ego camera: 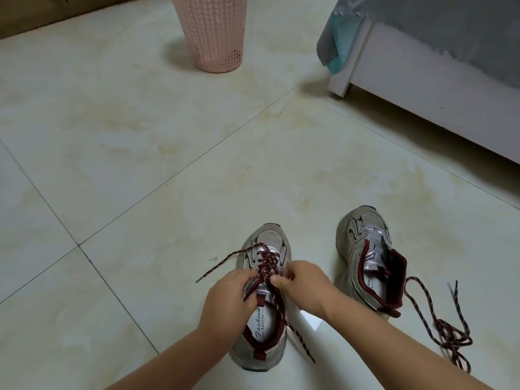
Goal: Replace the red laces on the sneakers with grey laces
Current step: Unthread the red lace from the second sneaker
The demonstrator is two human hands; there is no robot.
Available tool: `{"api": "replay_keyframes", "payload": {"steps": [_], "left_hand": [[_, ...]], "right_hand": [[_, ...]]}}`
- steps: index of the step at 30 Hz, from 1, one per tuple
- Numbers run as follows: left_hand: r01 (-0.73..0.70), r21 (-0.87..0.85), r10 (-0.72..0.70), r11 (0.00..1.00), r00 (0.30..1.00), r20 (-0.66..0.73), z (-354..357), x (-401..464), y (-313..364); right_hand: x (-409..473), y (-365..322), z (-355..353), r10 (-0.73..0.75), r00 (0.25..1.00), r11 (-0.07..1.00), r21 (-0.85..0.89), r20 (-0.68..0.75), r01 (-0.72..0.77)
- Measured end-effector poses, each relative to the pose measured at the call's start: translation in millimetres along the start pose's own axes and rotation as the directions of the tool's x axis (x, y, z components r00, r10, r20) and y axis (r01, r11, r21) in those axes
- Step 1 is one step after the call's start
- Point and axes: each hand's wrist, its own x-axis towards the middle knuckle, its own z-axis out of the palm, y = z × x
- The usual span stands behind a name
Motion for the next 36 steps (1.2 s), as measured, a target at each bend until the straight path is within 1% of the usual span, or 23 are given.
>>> {"api": "replay_keyframes", "payload": {"steps": [2, 3, 4, 5, 6, 7, 8, 9, 10, 12, 14, 15, 16, 18, 21, 23, 24, 26, 28, 30, 31, 33, 36], "left_hand": [[0.012, 0.004, -0.012, 1.0, 1.0, 0.0, 0, 0, 0], [0.013, 0.002, -0.013, 1.0, 1.0, 0.003, 1, 0, 0], [0.01, 0.002, -0.01, 1.0, 1.0, 0.01, 1, 0, -1], [0.007, 0.004, -0.007, 1.0, 1.0, 0.018, 1, -1, -1], [0.005, 0.004, -0.005, 1.0, 1.0, 0.024, 2, -1, -1], [0.007, 0.001, -0.007, 1.0, 1.0, 0.025, 2, -1, -1], [0.013, -0.004, -0.013, 1.0, 1.0, 0.023, 3, -1, -1], [0.021, -0.01, -0.021, 1.0, 1.0, 0.019, 3, 0, -1], [0.03, -0.017, -0.03, 0.999, 0.999, 0.016, 3, 0, -1], [0.038, -0.03, -0.037, 0.999, 0.999, 0.015, 3, 0, 0], [0.035, -0.037, -0.035, 0.999, 0.999, 0.019, 4, 0, 0], [0.036, -0.038, -0.035, 0.999, 0.999, 0.02, 3, 0, 0], [0.038, -0.041, -0.038, 0.998, 0.999, 0.017, 3, -1, 1], [0.038, -0.048, -0.037, 0.998, 0.999, 0.014, 3, -1, 1], [0.027, -0.038, -0.026, 0.999, 0.999, 0.027, 2, -2, 0], [0.028, -0.033, -0.027, 0.999, 0.999, 0.027, 2, -3, -1], [0.03, -0.033, -0.029, 0.999, 0.999, 0.02, 3, -3, -1], [0.033, -0.041, -0.033, 0.999, 0.999, 0.007, 3, -2, -1], [0.026, -0.043, -0.026, 0.999, 1.0, 0.003, 4, -2, 0], [0.02, -0.036, -0.02, 0.999, 1.0, 0.003, 4, -2, -1], [0.018, -0.032, -0.018, 0.999, 1.0, 0.001, 4, -1, -1], [0.016, -0.028, -0.016, 0.999, 1.0, -0.003, 4, -1, -2], [0.012, -0.016, -0.013, 1.0, 1.0, -0.008, 4, -2, -3]], "right_hand": [[0, 1, 4, 0.023, 1.0, 0.978, 0.205, 0.011, -0.025], [1, 0, 3, 0.019, 1.0, 0.973, 0.229, -0.013, -0.015], [2, -1, -1, -0.001, 0.999, 0.985, 0.172, -0.054, 0.011], [3, -2, -7, -0.039, 0.994, 0.999, 0.033, -0.106, 0.043], [4, -3, -12, -0.099, 0.982, 0.985, -0.157, -0.158, 0.074], [4, -6, -17, -0.18, 0.964, 0.936, -0.336, -0.195, 0.107], [3, -7, -18, -0.245, 0.947, 0.892, -0.432, -0.207, 0.136], [3, -7, -18, -0.264, 0.941, 0.879, -0.453, -0.21, 0.146], [2, -8, -17, -0.227, 0.95, 0.912, -0.389, -0.216, 0.129], [1, -8, -16, -0.068, 0.981, 0.988, -0.146, -0.18, 0.042], [1, -5, -13, 0.057, 0.998, 0.997, 0.054, -0.039, -0.055], [-1, -4, -9, 0.071, 0.997, 0.991, 0.115, 0.018, -0.072], [-2, -3, -5, 0.058, 0.998, 0.988, 0.139, 0.038, -0.063], [0, 0, -5, 0.025, 1.0, 0.996, 0.09, -0.019, -0.023], [4, 3, -21, 0.002, 0.962, 0.999, -0.052, -0.273, -0.017], [4, 4, -30, -0.013, 0.935, 0.996, -0.083, -0.356, -0.018], [3, 3, -29, 0.006, 0.942, 0.998, -0.064, -0.337, -0.029], [-1, 0, -21, 0.089, 0.975, 0.996, 0.018, -0.204, -0.087], [-5, -1, -10, 0.159, 0.986, 0.969, 0.202, -0.058, -0.144], [-7, 0, -2, 0.156, 0.988, 0.933, 0.33, -0.006, -0.145], [-6, 0, -2, 0.139, 0.99, 0.936, 0.331, -0.027, -0.122], [-2, 1, -8, 0.113, 0.984, 0.961, 0.267, -0.138, -0.073], [2, 5, -25, 0.133, 0.94, 0.963, 0.266, -0.315, -0.047]]}}
